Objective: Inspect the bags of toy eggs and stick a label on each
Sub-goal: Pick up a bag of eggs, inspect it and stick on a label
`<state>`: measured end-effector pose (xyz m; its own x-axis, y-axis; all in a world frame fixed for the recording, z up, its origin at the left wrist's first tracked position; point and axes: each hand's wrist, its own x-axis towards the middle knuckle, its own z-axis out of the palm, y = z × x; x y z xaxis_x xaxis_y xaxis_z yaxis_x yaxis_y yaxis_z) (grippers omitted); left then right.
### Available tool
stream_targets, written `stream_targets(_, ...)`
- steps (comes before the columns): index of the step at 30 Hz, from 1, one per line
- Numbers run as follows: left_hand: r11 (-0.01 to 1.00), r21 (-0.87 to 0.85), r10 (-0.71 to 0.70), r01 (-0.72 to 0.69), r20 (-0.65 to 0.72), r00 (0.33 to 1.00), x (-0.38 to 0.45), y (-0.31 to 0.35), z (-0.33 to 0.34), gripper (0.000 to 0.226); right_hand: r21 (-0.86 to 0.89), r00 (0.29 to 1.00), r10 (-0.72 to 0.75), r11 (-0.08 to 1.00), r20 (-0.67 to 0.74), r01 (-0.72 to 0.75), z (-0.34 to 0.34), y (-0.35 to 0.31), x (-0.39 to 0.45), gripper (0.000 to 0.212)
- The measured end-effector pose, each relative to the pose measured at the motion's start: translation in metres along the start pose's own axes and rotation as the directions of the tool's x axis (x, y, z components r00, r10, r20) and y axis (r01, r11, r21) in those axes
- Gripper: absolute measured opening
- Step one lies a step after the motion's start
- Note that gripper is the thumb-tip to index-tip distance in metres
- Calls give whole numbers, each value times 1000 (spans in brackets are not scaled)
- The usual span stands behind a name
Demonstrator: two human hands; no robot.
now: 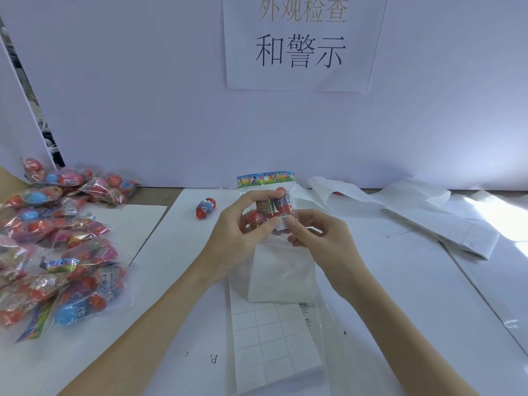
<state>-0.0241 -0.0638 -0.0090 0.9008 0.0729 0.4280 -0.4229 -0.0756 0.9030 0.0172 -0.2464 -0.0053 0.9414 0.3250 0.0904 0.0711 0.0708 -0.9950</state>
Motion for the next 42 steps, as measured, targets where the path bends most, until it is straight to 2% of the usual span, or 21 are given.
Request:
stream_targets(6,998,63,6,-5,-9,1000,0,2,-2,40,117,993,88,988,75,-96,0,-4,-1,17)
stream_targets(9,990,144,1,-1,6,1000,-1,3,1,38,20,995,84,996,51,-85,5,-4,-3,32)
stream_targets(11,987,158,-7,3,20,1000,-2,4,3,37,-8,998,62,998,16,-62,6,-3,-3,32)
stream_targets(13,991,134,-9,7,18,1000,-2,4,3,36,36,999,48,998,21,-48,4,-3,-3,28)
stream_targets(18,990,140,-12,6,47,999,-1,3,4,41,191,989,61,978,133,-86,-1,-7,-2,26)
stream_targets(23,976,213,-42,33,39,998,2,0,-6,66,66,984,98,992,147,-108,-2,-6,-3,20)
stream_targets(25,984,168,-73,64,48,996,0,-1,-4,60,-63,989,71,996,127,-63,-1,-10,-6,17)
stream_targets(27,986,65,-152,154,-37,988,3,1,-3,53,-207,995,-18,978,99,38,-5,-15,-6,13)
stream_targets(28,980,41,-187,193,-114,976,6,1,-5,55,-208,995,-53,976,91,70,-9,-19,-5,13)
stream_targets(29,976,44,-201,213,-197,960,8,1,-9,55,-142,994,-70,987,80,81,-14,-23,-3,14)
stream_targets(30,975,66,-186,211,-274,943,10,2,-15,50,22,995,-66,998,79,65,-20,-29,-1,14)
stream_targets(31,972,114,-151,203,-352,924,12,3,-23,42,300,991,-59,954,117,21,-27,-36,-1,15)
stream_targets(32,953,211,-112,219,-427,897,13,3,-33,34,625,976,-79,778,203,-68,-32,-44,-2,19)
stream_targets(33,888,369,-64,273,-490,870,13,0,-45,29,850,941,-152,489,303,-195,-36,-49,-6,28)
stream_targets(34,760,544,-15,355,-531,847,13,-3,-58,30,926,902,-249,233,353,-298,-39,-51,-10,39)
stream_targets(35,576,686,21,445,-557,831,11,-6,-72,35,927,877,-302,97,373,-361,-41,-54,-14,51)
stream_targets(36,361,762,37,538,-588,808,9,-8,-84,41,915,860,-325,51,393,-399,-41,-54,-15,59)
stream_targets(38,-25,743,-2,669,-669,743,2,-10,-105,50,908,856,-307,76,415,-413,-37,-49,-15,63)
stream_targets(39,-138,698,-42,703,-713,700,-2,-10,-115,53,915,879,-254,128,403,-383,-33,-48,-15,62)
stream_targets(40,-199,653,-85,731,-755,651,-5,-10,-124,56,918,909,-186,219,372,-330,-29,-47,-16,59)
stream_targets(42,-251,585,-162,771,-811,562,-9,-12,-137,61,881,951,-79,405,300,-244,-21,-45,-14,52)
